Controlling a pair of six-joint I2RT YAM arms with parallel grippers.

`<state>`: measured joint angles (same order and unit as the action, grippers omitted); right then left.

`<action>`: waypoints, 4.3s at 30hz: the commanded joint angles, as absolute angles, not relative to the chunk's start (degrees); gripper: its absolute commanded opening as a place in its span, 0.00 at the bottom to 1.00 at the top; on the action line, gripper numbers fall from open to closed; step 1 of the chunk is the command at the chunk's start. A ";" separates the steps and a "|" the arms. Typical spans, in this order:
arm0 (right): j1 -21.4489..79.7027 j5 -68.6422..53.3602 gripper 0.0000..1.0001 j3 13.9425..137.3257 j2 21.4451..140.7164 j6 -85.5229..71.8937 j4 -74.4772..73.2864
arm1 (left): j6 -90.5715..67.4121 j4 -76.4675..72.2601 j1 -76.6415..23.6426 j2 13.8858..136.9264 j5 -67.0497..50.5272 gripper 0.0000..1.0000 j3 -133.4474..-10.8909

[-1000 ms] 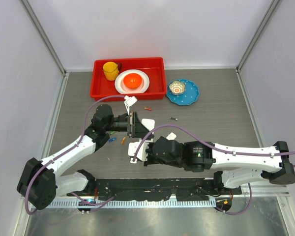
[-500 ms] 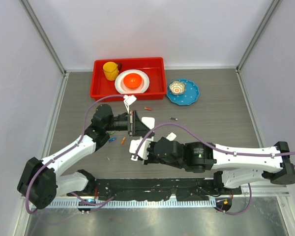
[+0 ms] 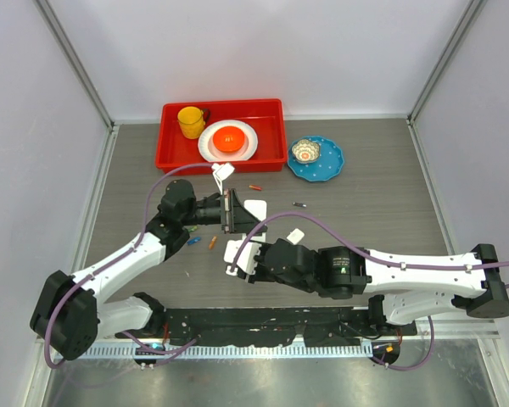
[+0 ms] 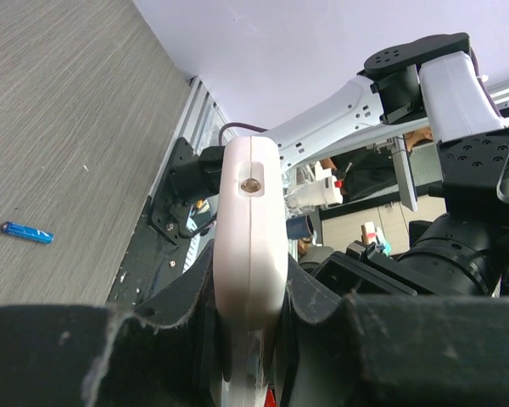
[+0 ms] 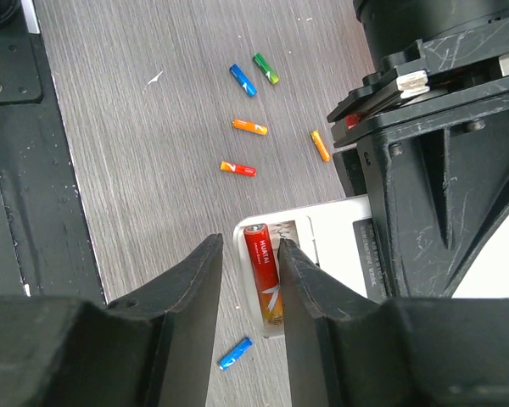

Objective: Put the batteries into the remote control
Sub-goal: Load the battery into the remote control.

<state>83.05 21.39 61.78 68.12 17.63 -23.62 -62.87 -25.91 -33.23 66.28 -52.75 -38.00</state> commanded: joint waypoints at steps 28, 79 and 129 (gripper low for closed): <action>82.71 27.33 0.66 61.00 63.28 16.26 -19.34 | -62.93 -28.30 -33.66 68.47 -55.28 0.00 -37.97; 63.81 6.86 0.90 37.62 52.21 -39.99 9.23 | -61.26 -40.34 -33.66 59.85 -28.74 0.00 -28.83; 63.37 9.40 0.64 38.32 55.90 -39.55 11.07 | -61.79 -41.31 -33.66 57.48 -27.86 0.00 -27.42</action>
<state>63.57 8.29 37.26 55.92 -39.38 8.25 -61.54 -37.50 -33.52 58.81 -28.49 -27.53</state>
